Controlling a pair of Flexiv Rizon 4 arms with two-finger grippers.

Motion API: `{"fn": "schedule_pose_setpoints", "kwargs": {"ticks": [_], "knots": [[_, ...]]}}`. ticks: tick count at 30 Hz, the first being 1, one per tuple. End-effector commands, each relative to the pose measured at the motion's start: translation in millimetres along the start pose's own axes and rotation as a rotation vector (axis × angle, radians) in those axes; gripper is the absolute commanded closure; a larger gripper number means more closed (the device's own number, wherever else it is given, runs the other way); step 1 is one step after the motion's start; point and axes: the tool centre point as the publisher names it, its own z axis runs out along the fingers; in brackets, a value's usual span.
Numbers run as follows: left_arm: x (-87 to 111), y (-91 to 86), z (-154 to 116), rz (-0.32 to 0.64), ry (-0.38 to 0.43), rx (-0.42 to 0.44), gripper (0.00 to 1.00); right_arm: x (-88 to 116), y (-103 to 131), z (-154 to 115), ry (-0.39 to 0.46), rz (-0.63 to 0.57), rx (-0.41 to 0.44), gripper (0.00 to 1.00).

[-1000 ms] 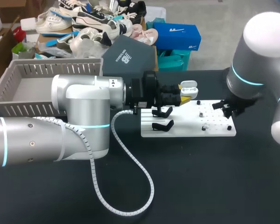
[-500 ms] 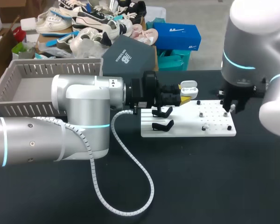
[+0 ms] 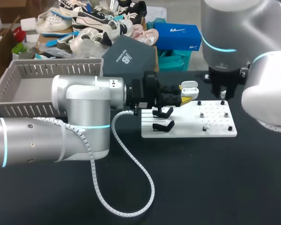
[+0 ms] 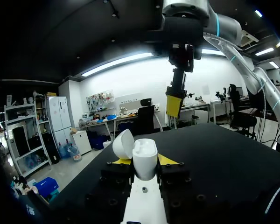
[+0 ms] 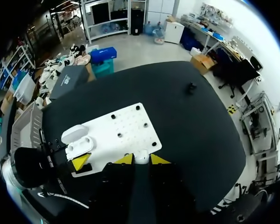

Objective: Pick up each earbud case from the left stands, insert the matching earbuds, close the lid, and place the case in the box.

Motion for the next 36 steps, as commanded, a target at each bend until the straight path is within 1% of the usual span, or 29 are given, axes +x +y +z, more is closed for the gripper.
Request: {"fn": "schedule_pose_setpoints", "kwargs": {"ticks": [1,6,10,18,22,27,31,36], "knots": [[1.1,0.2,0,0.001,-0.004,-0.002,1.0,3,9,-16,-0.015,0.032,0.044,1.0],[1.1,0.2,0,0.001,-0.004,-0.002,1.0,3,19,-25,-0.021,0.068,0.053,1.0],[1.1,0.2,0,0.001,-0.004,-0.002,1.0,2,29,-28,-0.025,0.089,0.048,1.0],[1.1,0.2,0,0.001,-0.004,-0.002,1.0,-2,49,-20,-0.023,0.138,0.042,1.0],[1.1,0.2,0,0.001,-0.004,-0.002,1.0,-5,58,-15,-0.018,0.143,0.049,1.0],[1.1,0.2,0,0.001,-0.004,-0.002,1.0,-8,65,-10,-0.019,0.178,0.059,1.0],[1.1,0.2,0,0.001,-0.004,-0.002,1.0,-8,67,-8,-0.015,0.233,0.059,1.0],[1.1,0.2,0,0.001,-0.004,-0.002,1.0,-8,69,-7,-0.022,0.248,0.052,1.0]]}}
